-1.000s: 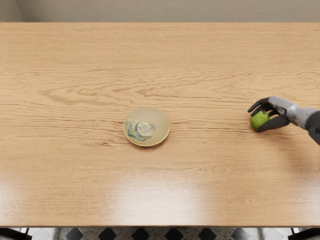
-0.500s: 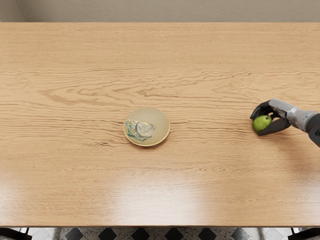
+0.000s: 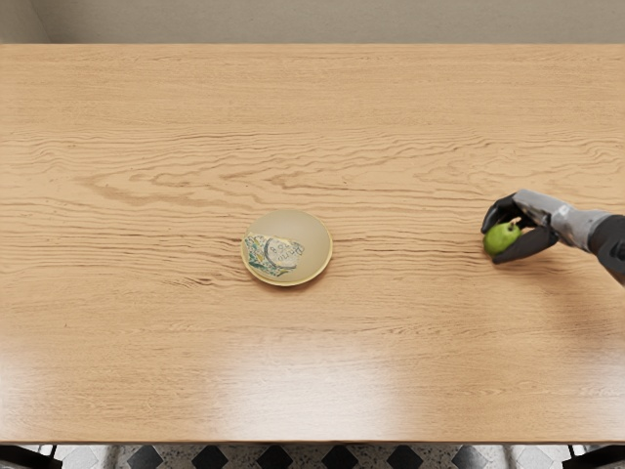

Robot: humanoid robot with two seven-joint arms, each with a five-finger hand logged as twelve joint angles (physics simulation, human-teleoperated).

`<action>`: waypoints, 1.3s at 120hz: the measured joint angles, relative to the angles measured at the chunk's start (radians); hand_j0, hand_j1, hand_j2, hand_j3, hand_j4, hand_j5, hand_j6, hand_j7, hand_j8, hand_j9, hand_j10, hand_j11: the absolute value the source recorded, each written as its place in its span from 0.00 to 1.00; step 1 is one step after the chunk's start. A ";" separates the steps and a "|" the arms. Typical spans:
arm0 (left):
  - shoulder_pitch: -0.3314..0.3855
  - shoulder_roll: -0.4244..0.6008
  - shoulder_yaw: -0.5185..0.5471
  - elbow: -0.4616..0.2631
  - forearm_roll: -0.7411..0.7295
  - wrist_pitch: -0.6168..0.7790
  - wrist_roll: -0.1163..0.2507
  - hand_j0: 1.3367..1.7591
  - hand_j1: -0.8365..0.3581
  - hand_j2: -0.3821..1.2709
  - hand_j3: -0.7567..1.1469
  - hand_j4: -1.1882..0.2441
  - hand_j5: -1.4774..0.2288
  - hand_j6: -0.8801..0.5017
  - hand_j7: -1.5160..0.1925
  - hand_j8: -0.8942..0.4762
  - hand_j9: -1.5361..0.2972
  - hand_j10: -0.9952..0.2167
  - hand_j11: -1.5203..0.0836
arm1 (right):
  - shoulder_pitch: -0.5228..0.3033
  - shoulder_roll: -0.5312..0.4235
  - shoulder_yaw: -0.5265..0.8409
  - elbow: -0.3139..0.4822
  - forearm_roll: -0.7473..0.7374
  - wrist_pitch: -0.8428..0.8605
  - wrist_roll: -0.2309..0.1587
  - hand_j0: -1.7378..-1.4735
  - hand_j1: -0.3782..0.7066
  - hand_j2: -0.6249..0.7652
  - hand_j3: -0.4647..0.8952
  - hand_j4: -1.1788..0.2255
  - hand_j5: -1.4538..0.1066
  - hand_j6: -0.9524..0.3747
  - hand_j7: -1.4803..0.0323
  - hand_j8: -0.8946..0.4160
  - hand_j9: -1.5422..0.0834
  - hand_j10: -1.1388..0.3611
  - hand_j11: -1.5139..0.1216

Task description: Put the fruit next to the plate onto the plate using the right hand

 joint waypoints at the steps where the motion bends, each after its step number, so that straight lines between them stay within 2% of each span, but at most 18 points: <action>1: 0.000 0.000 0.000 0.000 0.000 0.000 0.000 0.76 0.97 0.23 0.40 0.81 0.85 0.62 0.87 0.64 0.82 0.80 0.93 | 0.002 0.000 0.000 0.000 0.002 0.003 0.000 0.34 0.58 0.51 0.34 0.31 0.27 0.36 0.32 0.47 0.31 0.46 0.28; 29: 0.000 0.000 0.000 0.000 0.000 0.000 0.000 0.76 0.97 0.23 0.40 0.81 0.85 0.62 0.87 0.64 0.82 0.80 0.93 | 0.056 0.020 0.003 0.004 0.075 0.101 -0.005 0.33 0.60 0.53 0.34 0.31 0.25 0.37 0.32 0.48 0.31 0.47 0.28; 57: 0.000 0.000 0.000 0.000 0.000 0.000 0.000 0.76 0.97 0.23 0.40 0.81 0.85 0.62 0.87 0.64 0.82 0.80 0.93 | 0.111 0.061 0.002 0.005 0.154 0.168 -0.011 0.33 0.56 0.49 0.34 0.31 0.24 0.36 0.31 0.47 0.30 0.46 0.28; 62: 0.000 0.000 0.000 0.000 0.000 0.000 0.000 0.76 0.97 0.23 0.40 0.81 0.85 0.62 0.87 0.64 0.82 0.80 0.93 | 0.121 0.074 0.002 0.005 0.167 0.179 -0.012 0.33 0.58 0.54 0.34 0.31 0.25 0.36 0.31 0.47 0.31 0.46 0.28; 70: 0.000 0.000 0.000 0.000 0.000 0.000 0.000 0.76 0.97 0.23 0.40 0.81 0.85 0.62 0.87 0.64 0.82 0.80 0.93 | 0.137 0.097 0.001 0.005 0.189 0.196 -0.014 0.33 0.60 0.56 0.34 0.31 0.24 0.37 0.31 0.48 0.31 0.46 0.29; 156: 0.000 0.000 0.000 0.000 0.000 0.000 0.000 0.76 0.97 0.23 0.40 0.81 0.85 0.62 0.87 0.64 0.82 0.80 0.93 | 0.256 0.293 0.002 0.010 0.290 0.248 -0.050 0.32 0.67 0.62 0.34 0.31 0.21 0.42 0.30 0.53 0.29 0.50 0.27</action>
